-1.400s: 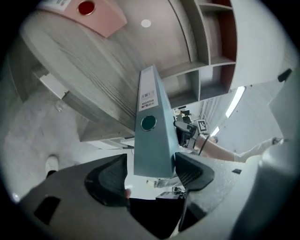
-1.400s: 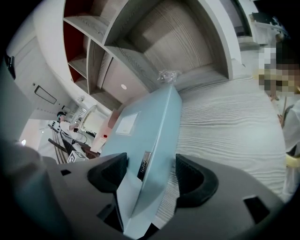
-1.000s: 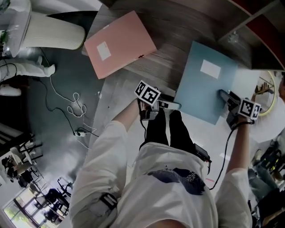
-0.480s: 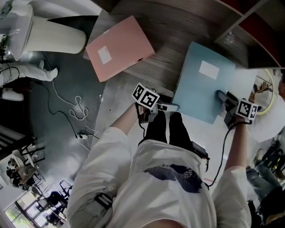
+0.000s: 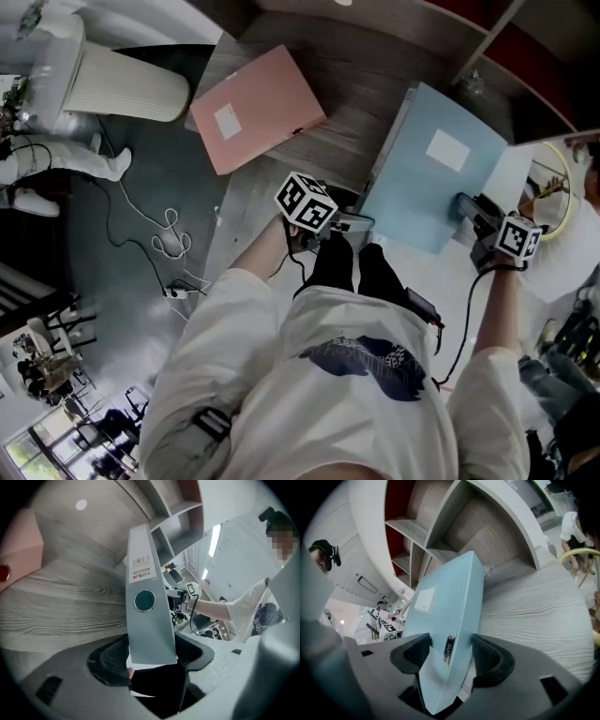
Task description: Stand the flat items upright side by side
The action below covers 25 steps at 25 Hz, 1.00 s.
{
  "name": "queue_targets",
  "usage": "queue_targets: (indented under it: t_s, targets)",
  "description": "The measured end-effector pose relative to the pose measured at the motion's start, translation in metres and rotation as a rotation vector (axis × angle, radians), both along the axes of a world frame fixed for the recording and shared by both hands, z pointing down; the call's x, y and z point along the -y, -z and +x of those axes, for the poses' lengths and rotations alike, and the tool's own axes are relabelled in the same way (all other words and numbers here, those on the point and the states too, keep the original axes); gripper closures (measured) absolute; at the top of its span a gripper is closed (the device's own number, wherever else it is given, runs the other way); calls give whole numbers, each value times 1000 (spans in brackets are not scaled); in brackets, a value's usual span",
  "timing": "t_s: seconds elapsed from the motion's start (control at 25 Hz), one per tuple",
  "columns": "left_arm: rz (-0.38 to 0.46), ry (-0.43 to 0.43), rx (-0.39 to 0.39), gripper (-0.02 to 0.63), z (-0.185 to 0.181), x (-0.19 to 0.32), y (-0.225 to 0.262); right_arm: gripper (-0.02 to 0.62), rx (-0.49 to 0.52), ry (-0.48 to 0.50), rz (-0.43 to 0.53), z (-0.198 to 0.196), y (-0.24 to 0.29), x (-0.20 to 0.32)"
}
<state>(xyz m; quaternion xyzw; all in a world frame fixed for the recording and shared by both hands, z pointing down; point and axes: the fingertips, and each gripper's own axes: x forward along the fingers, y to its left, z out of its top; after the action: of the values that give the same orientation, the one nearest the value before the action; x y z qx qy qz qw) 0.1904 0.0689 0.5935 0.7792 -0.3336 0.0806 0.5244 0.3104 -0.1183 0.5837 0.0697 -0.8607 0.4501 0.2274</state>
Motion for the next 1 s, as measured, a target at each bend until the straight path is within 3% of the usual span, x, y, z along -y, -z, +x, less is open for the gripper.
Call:
queue_targets:
  t_s: [0.32, 1.0]
  targets:
    - [120, -47, 130, 295, -1, 20, 11, 318, 44, -31, 197, 5, 41, 17]
    - [302, -90, 440, 295, -15, 58, -11, 322, 71, -10, 548, -5, 89, 27]
